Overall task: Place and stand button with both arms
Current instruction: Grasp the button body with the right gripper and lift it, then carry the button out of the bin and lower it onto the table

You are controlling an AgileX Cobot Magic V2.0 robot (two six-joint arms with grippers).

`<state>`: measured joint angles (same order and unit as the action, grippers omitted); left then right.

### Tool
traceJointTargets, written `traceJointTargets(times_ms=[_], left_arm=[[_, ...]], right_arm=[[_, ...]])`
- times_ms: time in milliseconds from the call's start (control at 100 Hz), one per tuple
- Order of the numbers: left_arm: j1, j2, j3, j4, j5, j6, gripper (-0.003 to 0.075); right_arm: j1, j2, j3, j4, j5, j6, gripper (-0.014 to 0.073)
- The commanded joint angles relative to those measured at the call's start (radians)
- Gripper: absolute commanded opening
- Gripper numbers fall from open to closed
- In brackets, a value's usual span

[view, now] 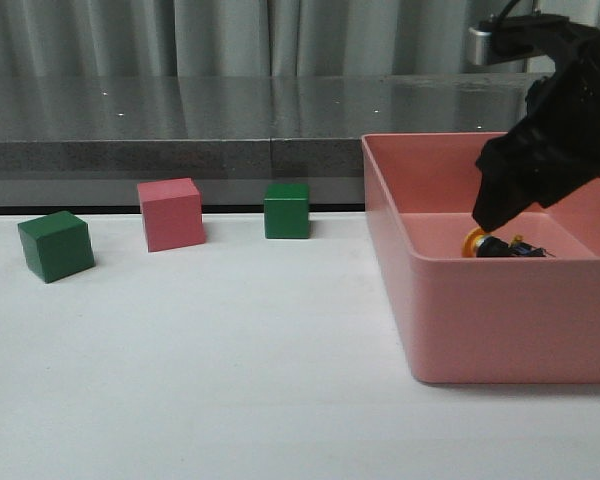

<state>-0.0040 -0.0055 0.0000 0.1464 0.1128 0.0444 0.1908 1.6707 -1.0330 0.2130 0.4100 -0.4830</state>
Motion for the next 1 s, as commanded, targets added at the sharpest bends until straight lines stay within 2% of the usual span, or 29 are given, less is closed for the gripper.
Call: traceJointTargets(times_ms=[0,350,420,610,680,990], left_arm=[[0.002,-0.029,0.044,-0.01,-0.076,-0.009,-0.002],[0.002,-0.029,0.044,-0.01,-0.076,-0.009,-0.0019],[0.002,-0.029,0.044,-0.01,-0.076,-0.009,-0.002],[0.002,-0.029,0.044,-0.01,-0.076,-0.009,-0.0019],[0.002,-0.029,0.044,-0.01,-0.076,-0.009,-0.0019],[0.002,-0.029,0.044,-0.01,-0.076,-0.009,-0.002]], right_arm=[[0.0,-0.002,-0.034,-0.023,-0.057,-0.01,0.0542],[-0.01,0.115,-0.034,-0.034,-0.09,-0.01,0.0519],[-0.01,0.12,-0.034,-0.034,-0.091,-0.01,0.0438],[-0.01,0.118,-0.063,-0.033,-0.063,-0.01,0.0084],[-0.01,0.113,-0.095,-0.033,-0.024,-0.01,0.0023],[0.044,-0.017,-0.326,-0.011,0.216,-0.01,0.0023]])
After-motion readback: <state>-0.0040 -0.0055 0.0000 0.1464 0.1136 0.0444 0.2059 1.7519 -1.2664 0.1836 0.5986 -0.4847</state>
